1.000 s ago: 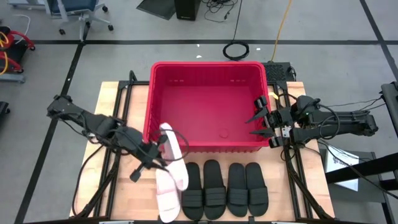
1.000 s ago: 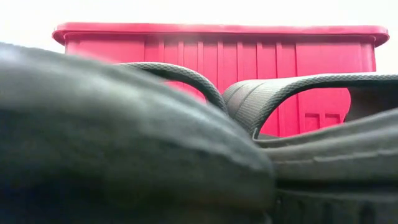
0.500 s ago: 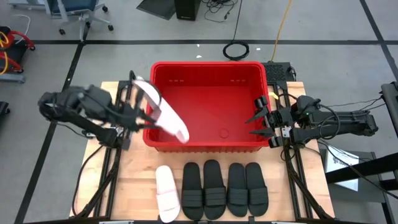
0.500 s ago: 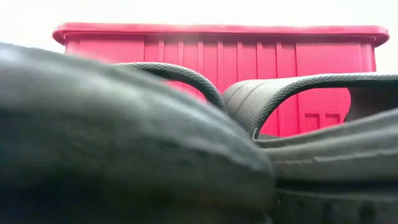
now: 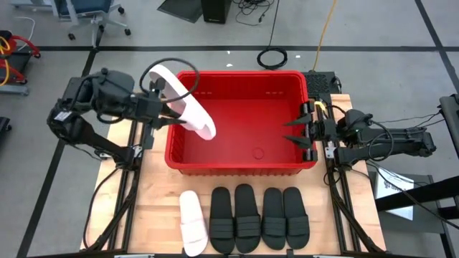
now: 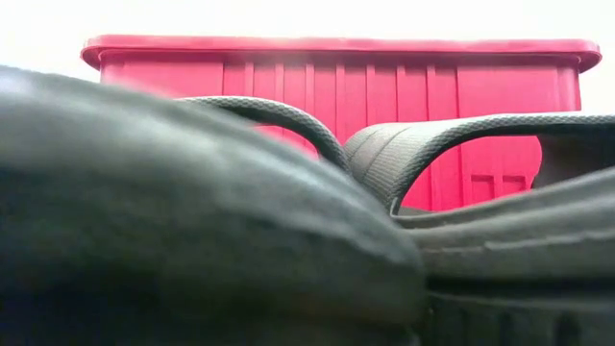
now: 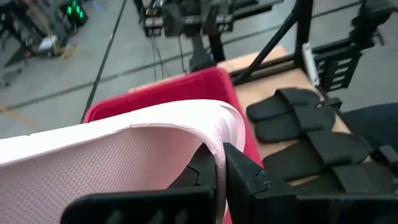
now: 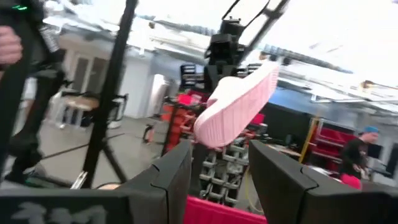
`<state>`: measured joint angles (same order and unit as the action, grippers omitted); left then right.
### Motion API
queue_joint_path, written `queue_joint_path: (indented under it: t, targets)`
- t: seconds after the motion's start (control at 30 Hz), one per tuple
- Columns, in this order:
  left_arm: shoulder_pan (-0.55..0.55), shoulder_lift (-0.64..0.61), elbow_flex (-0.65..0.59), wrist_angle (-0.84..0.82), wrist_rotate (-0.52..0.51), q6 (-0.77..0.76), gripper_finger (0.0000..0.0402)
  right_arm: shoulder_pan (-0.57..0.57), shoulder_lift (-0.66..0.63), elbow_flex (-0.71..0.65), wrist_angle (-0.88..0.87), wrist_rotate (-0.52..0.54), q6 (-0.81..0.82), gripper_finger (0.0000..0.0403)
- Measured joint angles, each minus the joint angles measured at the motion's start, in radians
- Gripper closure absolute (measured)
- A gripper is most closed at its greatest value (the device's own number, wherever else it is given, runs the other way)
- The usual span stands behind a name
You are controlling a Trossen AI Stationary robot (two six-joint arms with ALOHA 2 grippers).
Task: Pick and place slides into bin
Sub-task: Put the pink slide into the red bin
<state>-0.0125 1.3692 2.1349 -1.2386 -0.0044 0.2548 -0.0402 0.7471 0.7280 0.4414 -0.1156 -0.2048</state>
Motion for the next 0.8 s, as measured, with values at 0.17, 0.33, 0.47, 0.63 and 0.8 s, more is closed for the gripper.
queue_joint_path:
  t: [0.17,0.33,0.47,0.63,0.8]
  targets:
    - [0.09,0.088,0.144,-0.126,0.027,-0.001,0.0396,-0.016,0.0,0.0,-0.009,0.037,0.003,0.0252]
    - [0.2,0.144,0.22,-0.195,0.142,-0.002,0.0396,-0.046,-0.001,0.0,-0.022,0.037,0.009,0.0252]
    - [0.301,0.155,0.216,-0.266,0.201,0.014,0.0396,-0.067,-0.001,0.0,-0.041,0.037,0.009,0.0252]
    - [0.394,0.205,0.214,-0.334,0.23,0.039,0.0396,-0.093,-0.001,0.0,-0.07,0.037,0.01,0.0252]
    - [0.445,0.264,0.216,-0.332,0.329,0.058,0.0396,-0.112,0.0,0.0,-0.111,0.037,0.009,0.0252]
